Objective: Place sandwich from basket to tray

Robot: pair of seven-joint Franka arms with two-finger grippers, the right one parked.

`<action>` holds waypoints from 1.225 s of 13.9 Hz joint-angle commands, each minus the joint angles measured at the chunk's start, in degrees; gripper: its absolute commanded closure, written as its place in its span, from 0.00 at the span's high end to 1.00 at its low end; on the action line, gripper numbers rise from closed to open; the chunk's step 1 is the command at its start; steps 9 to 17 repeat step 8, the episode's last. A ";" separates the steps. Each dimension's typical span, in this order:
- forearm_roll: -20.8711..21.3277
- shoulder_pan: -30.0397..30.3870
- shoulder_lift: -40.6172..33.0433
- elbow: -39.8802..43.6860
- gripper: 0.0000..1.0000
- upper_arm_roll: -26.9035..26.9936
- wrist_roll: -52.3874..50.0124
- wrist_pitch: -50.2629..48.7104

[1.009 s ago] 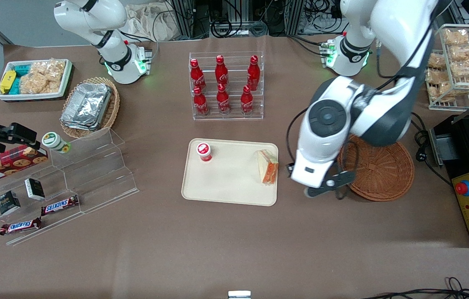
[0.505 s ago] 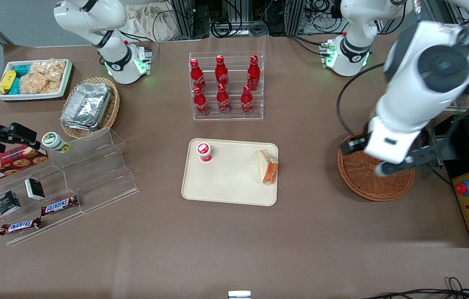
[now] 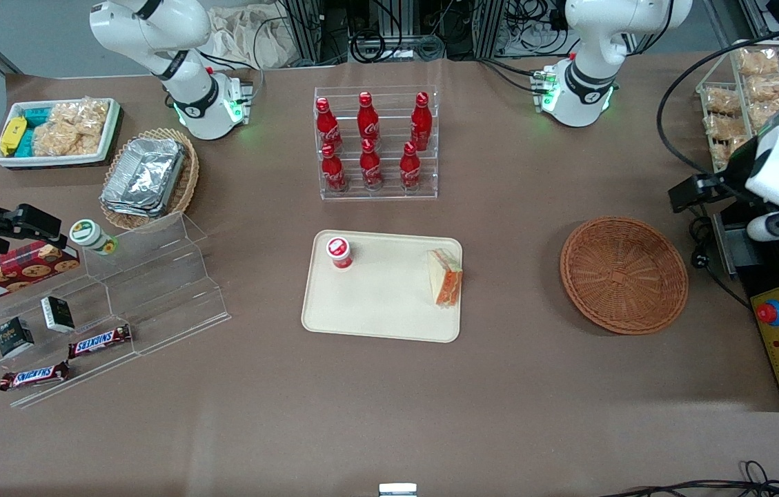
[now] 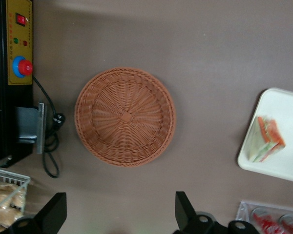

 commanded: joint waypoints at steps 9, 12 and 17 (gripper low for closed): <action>-1.74 -1.15 -8.11 -7.13 1.00 5.33 13.25 0.38; -1.74 -1.15 -8.11 -7.13 1.00 5.33 13.25 0.38; -1.74 -1.15 -8.11 -7.13 1.00 5.33 13.25 0.38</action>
